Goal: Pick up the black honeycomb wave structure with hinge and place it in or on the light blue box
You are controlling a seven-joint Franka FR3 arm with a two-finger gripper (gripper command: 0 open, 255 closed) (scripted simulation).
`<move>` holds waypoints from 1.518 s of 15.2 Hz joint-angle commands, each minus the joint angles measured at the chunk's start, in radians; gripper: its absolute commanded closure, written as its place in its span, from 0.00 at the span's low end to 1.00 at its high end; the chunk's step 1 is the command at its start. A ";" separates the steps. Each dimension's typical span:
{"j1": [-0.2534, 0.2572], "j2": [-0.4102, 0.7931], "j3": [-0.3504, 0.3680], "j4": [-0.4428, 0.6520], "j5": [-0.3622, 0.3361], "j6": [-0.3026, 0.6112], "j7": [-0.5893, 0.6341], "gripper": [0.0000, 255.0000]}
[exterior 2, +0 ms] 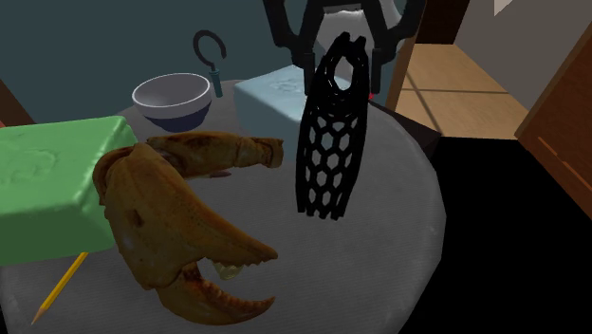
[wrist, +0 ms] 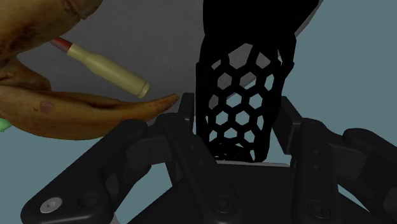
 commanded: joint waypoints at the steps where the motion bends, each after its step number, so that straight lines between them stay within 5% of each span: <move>1: -0.001 0.004 -0.001 0.021 -0.002 -0.017 0.002 1.00; 10: -0.025 -0.329 -0.083 -0.270 0.036 -0.079 -0.108 1.00; 19: -0.060 -0.645 -0.187 -0.462 0.001 -0.227 -0.201 1.00; 23: -0.060 -0.660 -0.186 -0.525 0.004 -0.179 -0.210 1.00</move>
